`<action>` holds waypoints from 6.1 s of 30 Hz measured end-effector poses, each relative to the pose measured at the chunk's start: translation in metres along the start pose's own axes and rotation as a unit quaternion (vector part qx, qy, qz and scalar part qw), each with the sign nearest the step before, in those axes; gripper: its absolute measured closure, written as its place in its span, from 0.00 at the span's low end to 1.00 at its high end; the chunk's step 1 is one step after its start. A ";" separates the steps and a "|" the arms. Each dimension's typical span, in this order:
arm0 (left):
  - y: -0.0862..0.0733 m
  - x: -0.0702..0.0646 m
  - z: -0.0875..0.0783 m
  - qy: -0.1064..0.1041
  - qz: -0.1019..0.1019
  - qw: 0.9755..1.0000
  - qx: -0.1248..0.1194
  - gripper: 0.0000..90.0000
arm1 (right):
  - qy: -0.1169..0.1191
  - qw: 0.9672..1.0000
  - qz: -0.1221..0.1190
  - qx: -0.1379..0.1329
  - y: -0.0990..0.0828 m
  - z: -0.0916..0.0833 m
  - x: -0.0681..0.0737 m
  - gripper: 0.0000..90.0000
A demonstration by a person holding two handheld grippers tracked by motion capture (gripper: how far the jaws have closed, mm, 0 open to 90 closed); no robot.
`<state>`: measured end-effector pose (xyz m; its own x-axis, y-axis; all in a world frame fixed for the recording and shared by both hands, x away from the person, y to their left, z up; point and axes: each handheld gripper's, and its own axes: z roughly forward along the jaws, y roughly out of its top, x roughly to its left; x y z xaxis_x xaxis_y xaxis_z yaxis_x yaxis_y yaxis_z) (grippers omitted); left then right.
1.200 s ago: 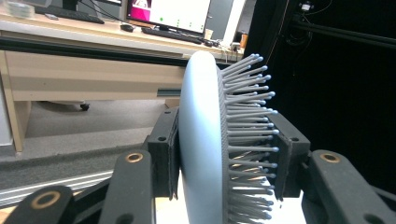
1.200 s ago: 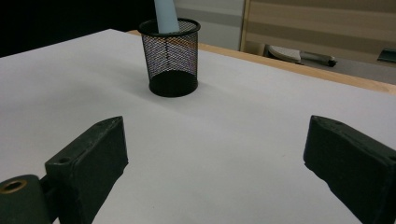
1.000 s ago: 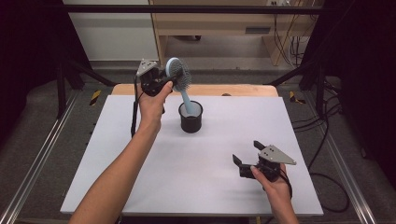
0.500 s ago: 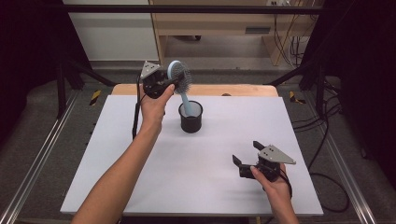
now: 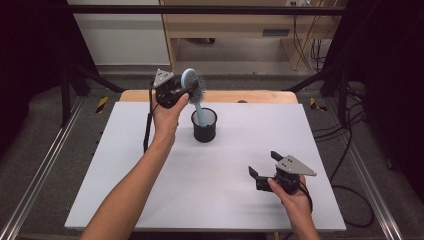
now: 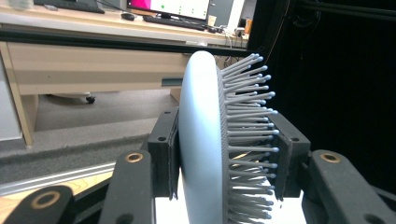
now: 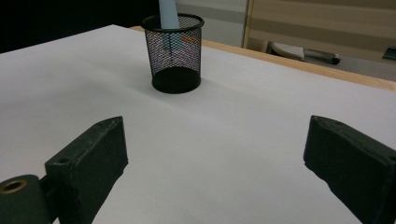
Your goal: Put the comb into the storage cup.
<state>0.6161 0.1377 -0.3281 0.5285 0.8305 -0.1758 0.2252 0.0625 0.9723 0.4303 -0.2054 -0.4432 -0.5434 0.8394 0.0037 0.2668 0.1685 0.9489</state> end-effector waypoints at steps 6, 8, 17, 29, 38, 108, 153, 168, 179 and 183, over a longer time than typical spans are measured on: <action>-0.005 0.002 0.002 0.004 -0.009 1.000 0.002 0.58 | -0.001 1.000 -0.002 0.001 0.000 0.001 0.000 0.07; -0.006 0.001 0.003 0.003 -0.008 1.000 0.003 0.58 | -0.001 1.000 -0.002 0.001 0.000 0.000 0.000 0.07; -0.010 -0.003 0.004 -0.003 -0.011 1.000 0.002 0.58 | -0.001 1.000 -0.003 0.002 0.000 0.000 0.000 0.07; -0.021 -0.004 0.008 -0.011 -0.018 1.000 0.013 0.58 | -0.007 1.000 -0.004 0.002 -0.001 0.001 -0.001 0.07; -0.025 -0.005 0.010 -0.016 -0.025 0.999 0.015 0.58 | -0.007 1.000 -0.004 0.003 -0.001 0.001 -0.001 0.07; -0.040 0.015 0.016 -0.019 -0.050 0.998 0.030 0.52 | -0.005 1.000 -0.004 0.011 -0.002 0.003 -0.001 0.05; -0.039 0.026 0.012 0.007 -0.043 0.999 0.020 0.22 | -0.003 1.000 -0.005 0.012 -0.002 0.005 0.000 0.05; -0.040 0.026 0.014 0.009 -0.042 0.999 0.019 0.19 | -0.003 1.000 -0.006 0.013 -0.002 0.004 0.000 0.05; -0.040 0.024 0.013 0.017 -0.026 0.999 0.026 0.10 | -0.003 1.000 -0.006 0.010 -0.002 0.003 0.000 0.05; -0.039 0.024 0.013 0.020 -0.028 0.999 0.026 0.07 | -0.003 1.000 -0.007 0.009 -0.001 0.002 -0.001 0.05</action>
<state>0.6302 0.1478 -0.3724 0.4809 0.8483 -0.2215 0.2955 0.0811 0.9519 0.4320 -0.2051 -0.4450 -0.5427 0.8398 -0.0121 0.2728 0.1899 0.9431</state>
